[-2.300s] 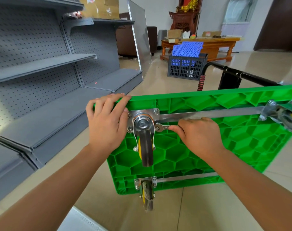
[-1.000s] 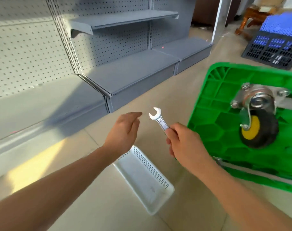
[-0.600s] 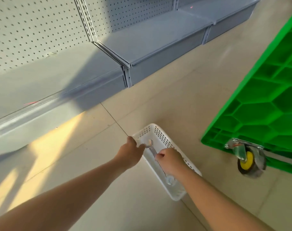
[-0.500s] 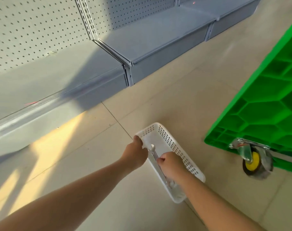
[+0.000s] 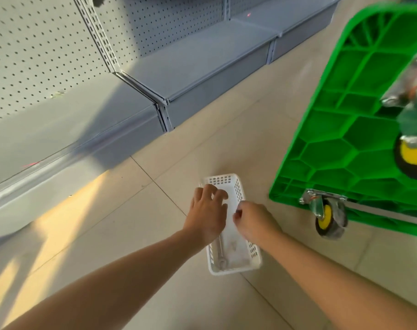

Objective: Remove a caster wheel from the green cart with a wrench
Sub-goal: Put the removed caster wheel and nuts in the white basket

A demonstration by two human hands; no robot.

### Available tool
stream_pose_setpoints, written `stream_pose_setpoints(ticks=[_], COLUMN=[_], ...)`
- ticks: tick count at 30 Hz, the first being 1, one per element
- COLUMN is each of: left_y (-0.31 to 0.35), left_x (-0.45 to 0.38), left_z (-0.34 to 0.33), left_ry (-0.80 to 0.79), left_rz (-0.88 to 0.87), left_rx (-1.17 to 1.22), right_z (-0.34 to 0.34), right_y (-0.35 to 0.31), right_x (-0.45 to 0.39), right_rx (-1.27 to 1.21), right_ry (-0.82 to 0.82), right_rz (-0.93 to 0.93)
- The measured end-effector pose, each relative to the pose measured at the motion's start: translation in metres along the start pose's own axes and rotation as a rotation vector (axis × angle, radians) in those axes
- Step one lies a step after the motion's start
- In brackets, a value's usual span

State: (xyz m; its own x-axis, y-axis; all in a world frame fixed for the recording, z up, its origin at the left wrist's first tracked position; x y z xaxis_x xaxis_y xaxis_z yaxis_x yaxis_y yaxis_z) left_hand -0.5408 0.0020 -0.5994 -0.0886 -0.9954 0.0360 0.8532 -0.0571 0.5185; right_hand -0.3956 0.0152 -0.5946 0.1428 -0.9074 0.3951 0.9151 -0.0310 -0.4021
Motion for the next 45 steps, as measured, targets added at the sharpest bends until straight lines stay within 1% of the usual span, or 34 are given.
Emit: stream_pose_setpoints(ticks=[2,5,8,10,14,17,18,19,21,24,26,27,32,36,38,42,45], left_y=[0.018,0.063,0.103,0.132,0.196,0.243,0.241,0.252,0.267,0.274,0.274,0.272,0.273,0.276,0.274,0.272,0.273], left_x=[0.002,0.005,0.008,0.011,0.030,0.066,0.070,0.083,0.100,0.106,0.103,0.098,0.071,0.061,0.059,0.058,0.058], left_z=[-0.009,-0.029,-0.056,-0.076,-0.126,-0.174,-0.175,-0.190,-0.212,-0.232,-0.244,-0.248,-0.261,-0.273,-0.279,-0.286,-0.290], left_ry=[-0.039,-0.137,-0.245,-0.335,-0.541,-0.726,-0.745,-0.798,-0.862,-0.875,-0.851,-0.837,-0.780,-0.816,-0.823,-0.797,-0.766], left_rz=[-0.059,-0.169,-0.263,-0.289,-0.408,-0.530,-0.545,-0.595,-0.655,-0.686,-0.683,-0.678,-0.685,-0.715,-0.762,-0.869,-0.917], left_rx=[0.018,0.029,0.038,0.065,0.053,-0.040,-0.061,-0.079,-0.105,-0.120,-0.121,-0.121,-0.133,-0.140,-0.151,-0.190,-0.218], right_z=[0.028,0.068,0.089,0.093,0.078,0.063,0.060,0.053,0.048,0.051,0.052,0.052,0.045,0.043,0.039,0.028,0.022], right_y=[0.013,0.051,0.094,0.128,0.214,0.279,0.283,0.297,0.315,0.329,0.343,0.349,0.369,0.379,0.383,0.387,0.391], right_x=[0.010,0.039,0.079,0.112,0.175,0.231,0.231,0.246,0.266,0.279,0.287,0.289,0.280,0.253,0.239,0.221,0.212], right_rx=[0.078,0.097,0.129,0.146,0.085,0.061,0.068,0.063,0.014,-0.092,-0.155,-0.172,-0.149,-0.119,-0.076,0.068,0.135], right_ry=[0.047,0.079,0.052,0.009,-0.019,-0.031,-0.042,-0.037,0.027,0.262,0.331,0.323,0.226,0.165,0.105,-0.126,-0.198], right_rz=[0.019,0.032,0.047,0.019,-0.121,-0.288,-0.296,-0.346,-0.380,-0.404,-0.451,-0.483,-0.522,-0.551,-0.508,-0.387,-0.299])
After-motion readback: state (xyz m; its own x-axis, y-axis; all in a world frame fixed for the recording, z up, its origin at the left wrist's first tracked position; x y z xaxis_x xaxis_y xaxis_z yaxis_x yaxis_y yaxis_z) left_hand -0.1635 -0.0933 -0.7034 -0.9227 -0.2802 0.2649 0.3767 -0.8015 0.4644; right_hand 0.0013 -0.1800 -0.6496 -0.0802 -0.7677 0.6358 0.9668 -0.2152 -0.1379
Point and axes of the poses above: each hand's wrist, its own x-axis away from the middle knuckle, its own z-axis out of the back of the hand, y = z × x, the point moved 1 cm from there along -x, towards the middle knuckle, and after that the axes turned 6 degrees about x, right-handed, at the moved point
